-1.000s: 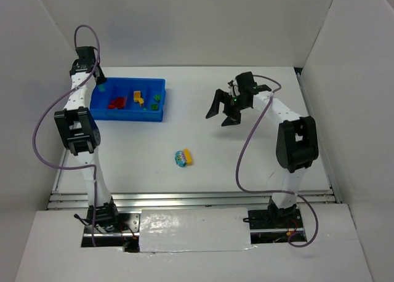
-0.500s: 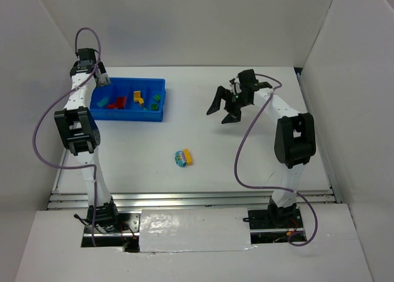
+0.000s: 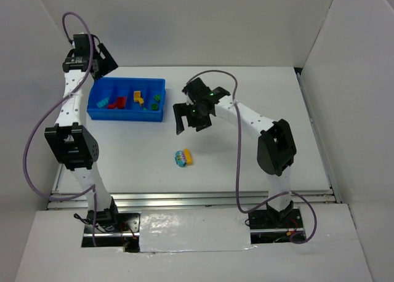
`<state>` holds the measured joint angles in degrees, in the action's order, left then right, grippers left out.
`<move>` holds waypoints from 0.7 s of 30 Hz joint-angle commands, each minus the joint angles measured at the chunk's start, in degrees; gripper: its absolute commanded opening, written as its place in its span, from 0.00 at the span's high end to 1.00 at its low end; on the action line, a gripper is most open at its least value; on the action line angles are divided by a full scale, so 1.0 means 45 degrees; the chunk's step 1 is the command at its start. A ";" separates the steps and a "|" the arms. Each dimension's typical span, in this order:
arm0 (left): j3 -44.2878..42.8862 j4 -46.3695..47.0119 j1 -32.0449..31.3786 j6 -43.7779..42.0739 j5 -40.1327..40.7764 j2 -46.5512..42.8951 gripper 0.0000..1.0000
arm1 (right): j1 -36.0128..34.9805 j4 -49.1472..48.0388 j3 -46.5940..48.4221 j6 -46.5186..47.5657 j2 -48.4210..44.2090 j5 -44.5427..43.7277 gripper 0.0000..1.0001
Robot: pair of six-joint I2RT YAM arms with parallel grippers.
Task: Sort the legos into containers by color
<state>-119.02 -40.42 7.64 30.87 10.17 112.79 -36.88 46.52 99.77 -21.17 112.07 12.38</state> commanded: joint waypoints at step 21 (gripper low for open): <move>0.6175 -0.1388 -0.1170 0.0894 -0.1479 -0.5592 0.02 | -0.2838 0.2494 0.0995 -0.0589 0.3357 -0.2732 0.02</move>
<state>-91.57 -47.51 2.42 36.95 4.47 90.61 -49.21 55.09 103.90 -23.14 127.39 2.11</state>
